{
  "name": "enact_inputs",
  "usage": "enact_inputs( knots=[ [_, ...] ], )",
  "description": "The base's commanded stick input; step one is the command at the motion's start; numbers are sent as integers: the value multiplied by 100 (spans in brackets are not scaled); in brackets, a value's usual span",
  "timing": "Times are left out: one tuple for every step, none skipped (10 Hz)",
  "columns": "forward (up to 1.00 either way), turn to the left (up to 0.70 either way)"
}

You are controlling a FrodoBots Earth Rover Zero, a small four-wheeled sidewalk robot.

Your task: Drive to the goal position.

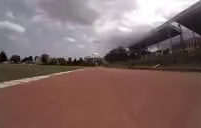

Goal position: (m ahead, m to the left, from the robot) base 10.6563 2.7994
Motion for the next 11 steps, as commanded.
enact_inputs(
  knots=[
    [45, 0],
    [45, 0],
    [45, 0],
    [45, 0],
    [45, 0],
    [45, 0],
    [45, 0],
    [45, 0],
    [45, 0],
    [45, 0],
    [45, 0]
  ],
)
